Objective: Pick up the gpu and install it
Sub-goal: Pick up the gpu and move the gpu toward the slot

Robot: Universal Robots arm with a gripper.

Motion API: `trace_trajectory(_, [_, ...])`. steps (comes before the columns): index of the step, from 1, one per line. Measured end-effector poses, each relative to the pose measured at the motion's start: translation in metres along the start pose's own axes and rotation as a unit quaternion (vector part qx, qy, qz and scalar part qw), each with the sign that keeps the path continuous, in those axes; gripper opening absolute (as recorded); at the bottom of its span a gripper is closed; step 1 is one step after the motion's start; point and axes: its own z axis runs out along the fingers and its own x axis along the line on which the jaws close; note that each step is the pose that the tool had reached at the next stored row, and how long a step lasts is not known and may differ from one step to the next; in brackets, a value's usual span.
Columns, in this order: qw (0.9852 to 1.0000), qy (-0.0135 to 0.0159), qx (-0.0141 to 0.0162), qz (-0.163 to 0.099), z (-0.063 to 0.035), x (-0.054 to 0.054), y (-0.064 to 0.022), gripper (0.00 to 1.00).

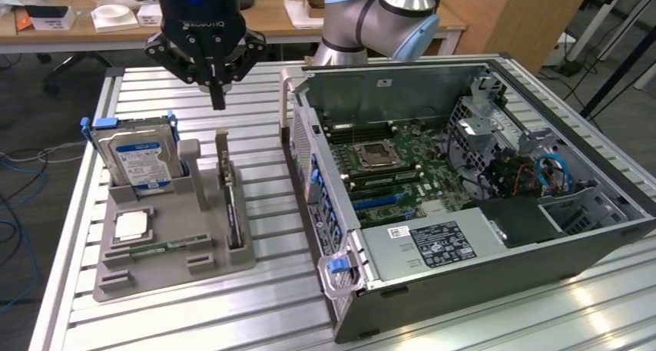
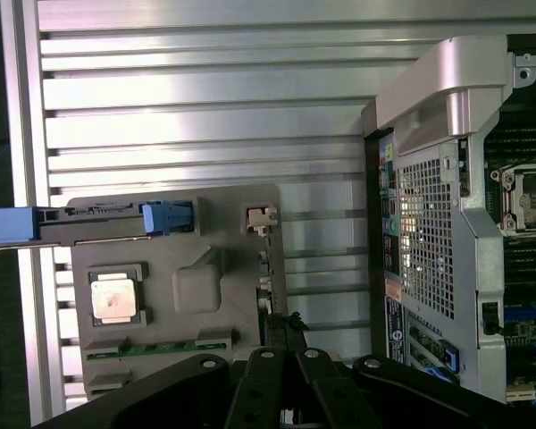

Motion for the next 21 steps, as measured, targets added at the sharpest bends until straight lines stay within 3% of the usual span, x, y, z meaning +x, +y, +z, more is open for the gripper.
trace_trajectory(7, [1.0, -0.0001, 0.0, 0.0, 0.0, 0.0, 0.0, 0.11])
trace_trajectory(9, [1.0, -0.0001, 0.0, 0.0, 0.0, 0.0, 0.0, 0.23])
trace_trajectory(10, [1.0, -0.0001, 0.0, 0.0, 0.0, 0.0001, 0.0, 0.23])
trace_trajectory(12, [1.0, -0.0001, 0.0, 0.0, 0.0, 0.0, 0.0, 0.35])
trace_trajectory(15, [1.0, -0.0001, 0.0, 0.0, 0.0, 0.0, 0.0, 0.41])
trace_trajectory(16, [1.0, -0.0001, 0.0, 0.0, 0.0, 0.0, 0.0, 0.47])
trace_trajectory(21, [1.0, -0.0001, 0.0, 0.0, 0.0, 0.0, 0.0, 0.47])
